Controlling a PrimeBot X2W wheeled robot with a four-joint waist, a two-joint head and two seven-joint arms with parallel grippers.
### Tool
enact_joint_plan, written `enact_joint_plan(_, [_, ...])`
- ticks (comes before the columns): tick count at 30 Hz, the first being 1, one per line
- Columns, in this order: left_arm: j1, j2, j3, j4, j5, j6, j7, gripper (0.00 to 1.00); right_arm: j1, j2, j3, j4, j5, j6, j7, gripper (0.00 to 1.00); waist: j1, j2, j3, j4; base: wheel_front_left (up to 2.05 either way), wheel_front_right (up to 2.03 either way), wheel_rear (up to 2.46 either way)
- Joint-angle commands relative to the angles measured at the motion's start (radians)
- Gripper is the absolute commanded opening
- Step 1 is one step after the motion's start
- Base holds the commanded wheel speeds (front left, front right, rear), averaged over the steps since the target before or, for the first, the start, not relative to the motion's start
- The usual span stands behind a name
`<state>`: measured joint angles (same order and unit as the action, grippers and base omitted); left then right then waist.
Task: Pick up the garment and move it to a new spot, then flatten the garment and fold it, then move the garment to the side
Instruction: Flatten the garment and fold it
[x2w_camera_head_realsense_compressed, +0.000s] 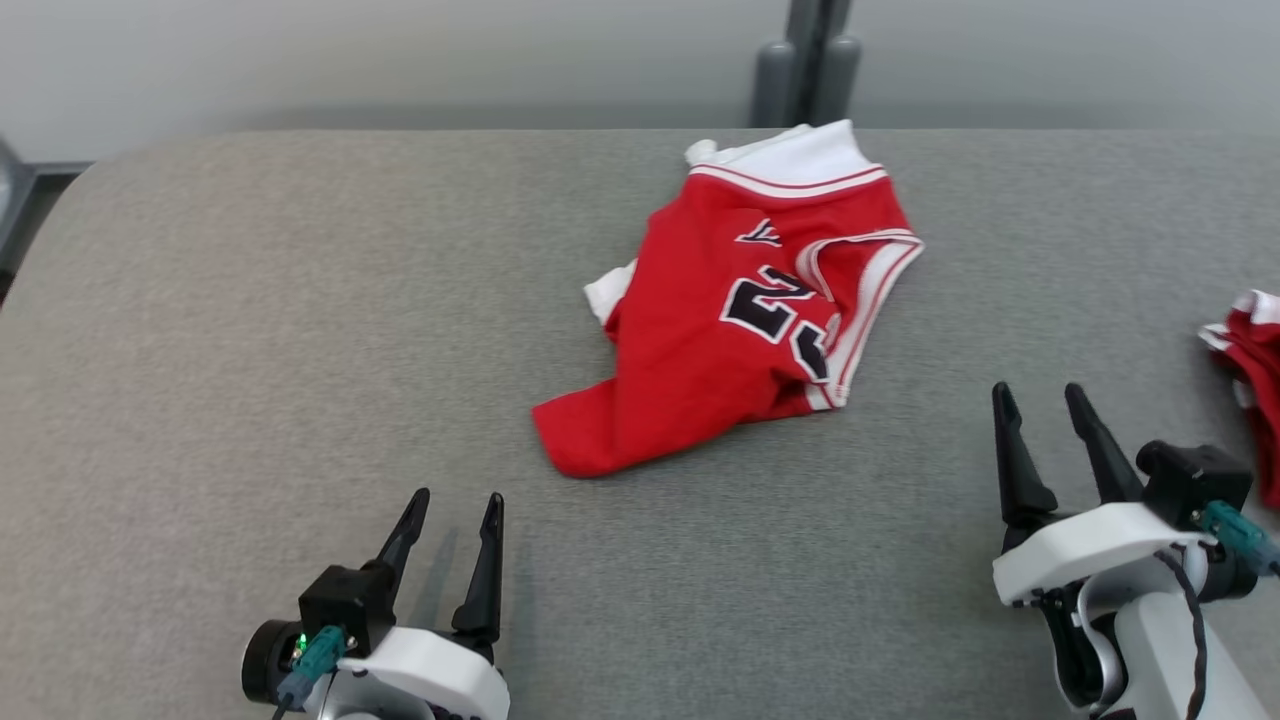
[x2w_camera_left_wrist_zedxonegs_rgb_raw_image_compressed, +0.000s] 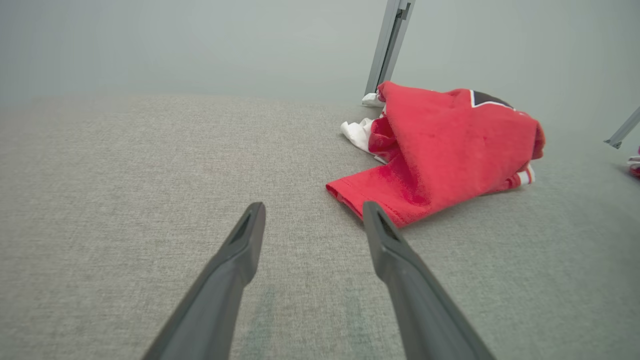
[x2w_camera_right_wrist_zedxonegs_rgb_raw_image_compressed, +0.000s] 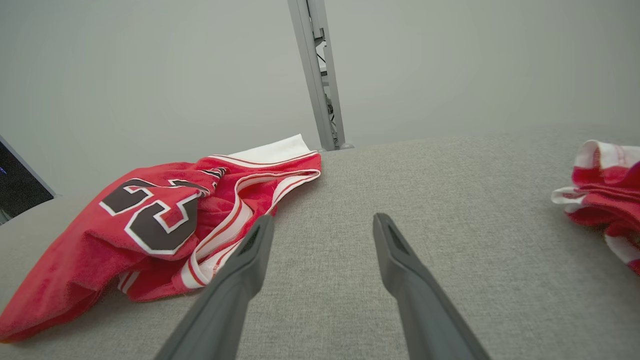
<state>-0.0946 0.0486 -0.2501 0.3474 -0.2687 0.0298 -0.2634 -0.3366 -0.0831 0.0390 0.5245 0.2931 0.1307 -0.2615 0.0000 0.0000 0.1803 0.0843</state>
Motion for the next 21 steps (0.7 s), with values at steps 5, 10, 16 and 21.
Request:
enact_joint_plan(5, [-0.092, 0.004, -0.001, 0.059, -0.039, -0.017, -0.001, 1.0, 0.052, 0.016, -0.003, -0.034, -0.001, 0.0, -0.005, 1.0, 0.0, 0.0, 0.009, -0.107, 0.0, 0.0, 0.0])
enact_joint_plan(10, [-0.2, 0.004, -0.005, 0.197, -0.059, -0.013, -0.001, 1.0, 0.039, 0.022, -0.001, -0.039, -0.003, 0.0, -0.005, 1.0, 0.0, 0.0, 0.032, -0.156, 0.0, 0.0, 0.0])
enact_joint_plan(16, [-0.311, 0.005, 0.01, 0.377, -0.049, -0.001, 0.0, 1.0, 0.019, 0.026, 0.003, -0.04, -0.002, 0.0, -0.005, 1.0, 0.0, 0.0, 0.047, -0.196, 0.0, 0.0, 0.0])
enact_joint_plan(21, [-0.349, 0.005, 0.013, 0.511, -0.038, -0.009, 0.0, 1.0, 0.023, 0.028, 0.003, -0.035, -0.003, 0.0, -0.005, 1.0, 0.0, 0.0, 0.052, -0.208, 0.0, 0.0, 0.0])
